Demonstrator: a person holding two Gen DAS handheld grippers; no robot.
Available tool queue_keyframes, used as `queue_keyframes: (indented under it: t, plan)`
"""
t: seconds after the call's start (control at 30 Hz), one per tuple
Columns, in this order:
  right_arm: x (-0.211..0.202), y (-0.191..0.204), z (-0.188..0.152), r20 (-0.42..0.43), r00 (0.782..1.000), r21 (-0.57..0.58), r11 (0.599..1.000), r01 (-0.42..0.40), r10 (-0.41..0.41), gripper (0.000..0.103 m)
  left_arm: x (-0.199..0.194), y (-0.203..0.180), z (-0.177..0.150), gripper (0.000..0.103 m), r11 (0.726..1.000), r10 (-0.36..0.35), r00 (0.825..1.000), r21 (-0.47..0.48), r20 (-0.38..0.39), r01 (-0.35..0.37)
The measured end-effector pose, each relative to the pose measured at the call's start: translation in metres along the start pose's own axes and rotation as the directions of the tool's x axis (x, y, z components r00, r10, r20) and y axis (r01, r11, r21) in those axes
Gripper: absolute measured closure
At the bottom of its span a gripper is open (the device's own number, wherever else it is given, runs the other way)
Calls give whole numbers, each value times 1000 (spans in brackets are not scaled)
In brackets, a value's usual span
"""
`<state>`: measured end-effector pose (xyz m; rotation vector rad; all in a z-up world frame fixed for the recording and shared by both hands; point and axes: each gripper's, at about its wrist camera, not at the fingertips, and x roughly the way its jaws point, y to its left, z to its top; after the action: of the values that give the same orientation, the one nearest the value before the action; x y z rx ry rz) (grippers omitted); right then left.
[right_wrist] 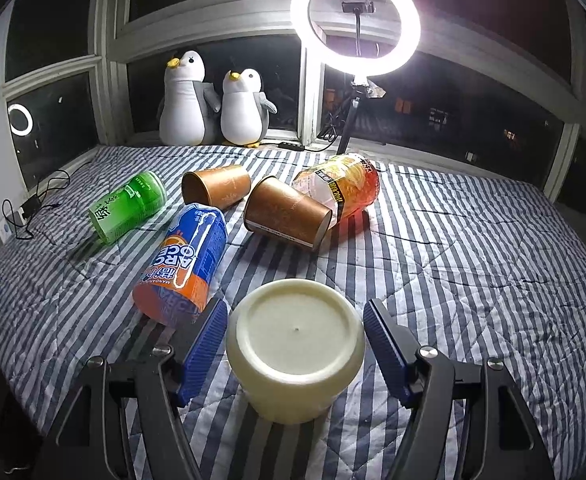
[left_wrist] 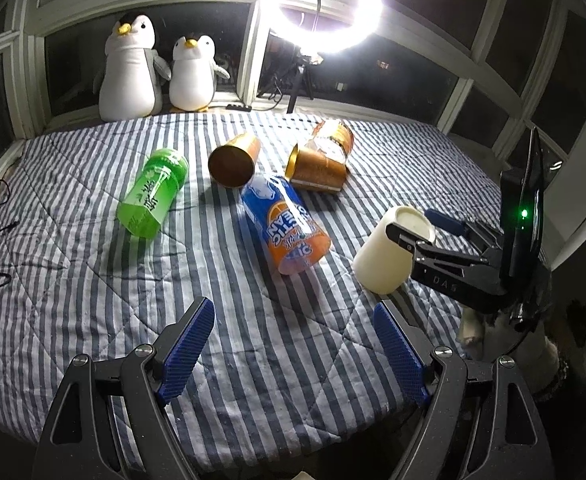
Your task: Flip cup upside down
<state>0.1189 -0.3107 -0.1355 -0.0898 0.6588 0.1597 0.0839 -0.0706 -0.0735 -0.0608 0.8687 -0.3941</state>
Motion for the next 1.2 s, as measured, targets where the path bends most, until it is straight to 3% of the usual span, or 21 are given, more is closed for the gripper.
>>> queue_keyframes:
  t: [0.47, 0.83, 1.2]
  plan:
    - [-32, 11, 10, 41, 999, 12, 1000, 12, -12, 32, -25, 4, 7, 18, 995, 101, 986, 4, 136, -102]
    - [-81, 39, 2, 81, 997, 46, 999, 11, -15, 20, -50, 11, 12, 9, 972, 232, 933, -18, 276, -236]
    - [-130, 72, 3, 242, 970, 60, 998, 23, -37, 13, -71, 20, 7, 5, 950, 310, 880, -75, 361, -304]
